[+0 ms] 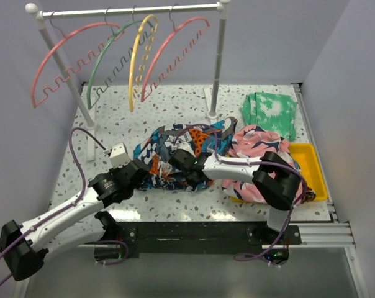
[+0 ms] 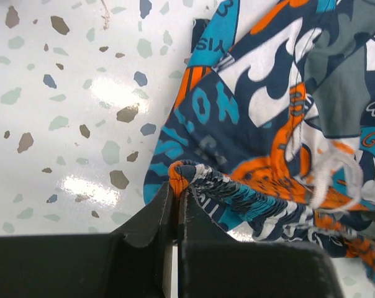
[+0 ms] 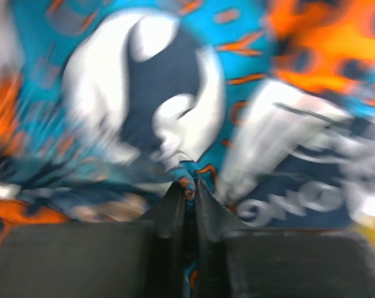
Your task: Place the shorts on the hanger
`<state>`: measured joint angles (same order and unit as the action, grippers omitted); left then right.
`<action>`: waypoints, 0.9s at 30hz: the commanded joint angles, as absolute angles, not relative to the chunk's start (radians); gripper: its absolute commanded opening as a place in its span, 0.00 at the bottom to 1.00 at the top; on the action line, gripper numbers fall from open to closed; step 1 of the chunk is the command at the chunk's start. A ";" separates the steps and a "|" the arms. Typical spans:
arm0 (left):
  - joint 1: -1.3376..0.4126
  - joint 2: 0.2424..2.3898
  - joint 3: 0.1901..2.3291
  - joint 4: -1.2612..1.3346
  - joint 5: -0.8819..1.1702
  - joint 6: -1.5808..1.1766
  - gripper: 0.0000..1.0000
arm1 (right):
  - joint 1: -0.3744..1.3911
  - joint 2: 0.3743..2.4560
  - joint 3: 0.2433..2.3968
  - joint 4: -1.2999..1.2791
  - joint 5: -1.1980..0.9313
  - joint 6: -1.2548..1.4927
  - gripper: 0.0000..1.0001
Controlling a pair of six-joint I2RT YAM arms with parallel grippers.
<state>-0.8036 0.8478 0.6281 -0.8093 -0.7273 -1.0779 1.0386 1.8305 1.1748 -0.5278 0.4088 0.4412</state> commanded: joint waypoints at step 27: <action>-0.781 0.733 0.835 -0.351 -0.019 -0.339 0.65 | 0.646 1.591 1.086 -0.305 0.203 0.519 0.00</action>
